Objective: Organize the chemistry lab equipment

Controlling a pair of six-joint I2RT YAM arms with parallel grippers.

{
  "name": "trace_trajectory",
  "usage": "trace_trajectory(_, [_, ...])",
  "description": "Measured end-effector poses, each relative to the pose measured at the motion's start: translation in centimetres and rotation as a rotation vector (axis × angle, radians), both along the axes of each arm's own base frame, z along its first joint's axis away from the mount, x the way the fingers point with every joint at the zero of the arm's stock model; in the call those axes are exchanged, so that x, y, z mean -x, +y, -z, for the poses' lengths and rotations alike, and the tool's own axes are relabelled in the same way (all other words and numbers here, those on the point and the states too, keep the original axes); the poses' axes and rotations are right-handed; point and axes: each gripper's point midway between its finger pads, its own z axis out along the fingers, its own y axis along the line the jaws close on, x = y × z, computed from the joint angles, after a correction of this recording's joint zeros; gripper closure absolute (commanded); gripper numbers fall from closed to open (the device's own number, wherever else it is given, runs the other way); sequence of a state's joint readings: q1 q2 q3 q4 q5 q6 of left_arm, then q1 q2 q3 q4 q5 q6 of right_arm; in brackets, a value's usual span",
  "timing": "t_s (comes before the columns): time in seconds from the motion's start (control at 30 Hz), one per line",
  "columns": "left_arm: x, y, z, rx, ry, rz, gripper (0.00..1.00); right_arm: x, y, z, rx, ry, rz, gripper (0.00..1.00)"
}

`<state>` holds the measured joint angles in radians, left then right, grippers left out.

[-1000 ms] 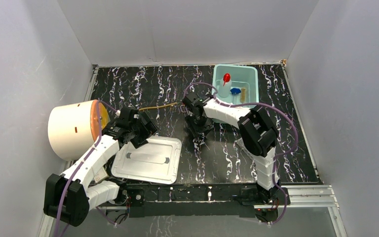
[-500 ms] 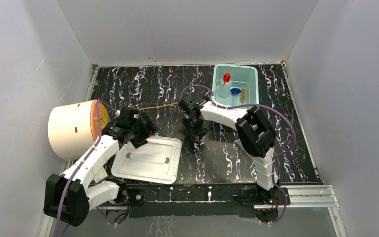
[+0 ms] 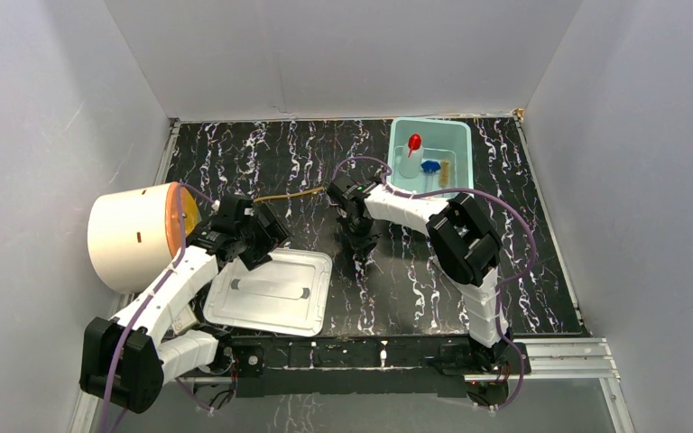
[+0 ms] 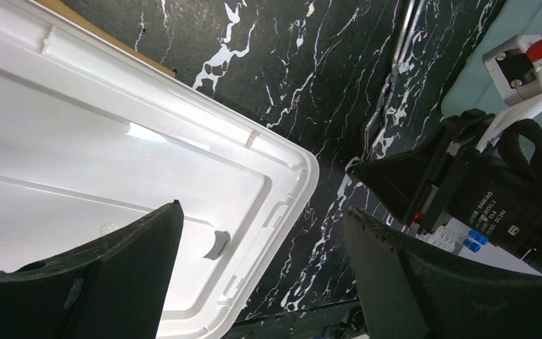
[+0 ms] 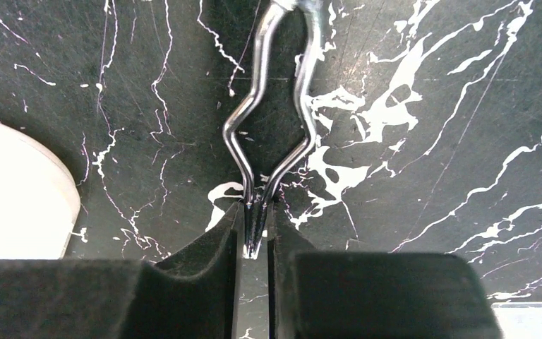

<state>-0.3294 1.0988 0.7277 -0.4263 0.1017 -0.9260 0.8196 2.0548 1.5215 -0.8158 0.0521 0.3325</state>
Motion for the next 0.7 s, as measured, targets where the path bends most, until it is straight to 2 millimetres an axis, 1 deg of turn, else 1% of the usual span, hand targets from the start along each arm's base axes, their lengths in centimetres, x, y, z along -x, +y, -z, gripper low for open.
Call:
trace_trajectory(0.1, [-0.1, -0.3, -0.3, 0.014, -0.002, 0.007, 0.16, -0.1, 0.0, 0.0, -0.001, -0.003, -0.001, 0.98])
trace_trajectory(0.13, [-0.1, -0.4, -0.4, 0.019, -0.005, 0.008, 0.16, -0.1, 0.1, 0.0, -0.003, -0.006, -0.005, 1.0])
trace_trajectory(0.3, [-0.6, -1.2, -1.1, 0.07, -0.023, 0.011, 0.16, 0.0, 0.1, -0.1, -0.026, -0.017, -0.02, 1.0])
trace_trajectory(0.43, [-1.6, -2.6, -1.4, 0.143, -0.039, 0.019, 0.16, 0.7, -0.1, -1.1, -0.051, -0.012, -0.024, 1.0])
trace_trajectory(0.57, [-2.7, -4.2, -0.1, 0.206, 0.003, 0.034, 0.16, 1.1, 0.5, -3.3, -0.117, -0.025, -0.017, 1.0])
trace_trajectory(0.7, [-3.4, -5.2, 1.3, 0.236, 0.038, 0.053, 0.15, 1.3, 1.4, -5.1, -0.19, -0.033, 0.002, 1.0])
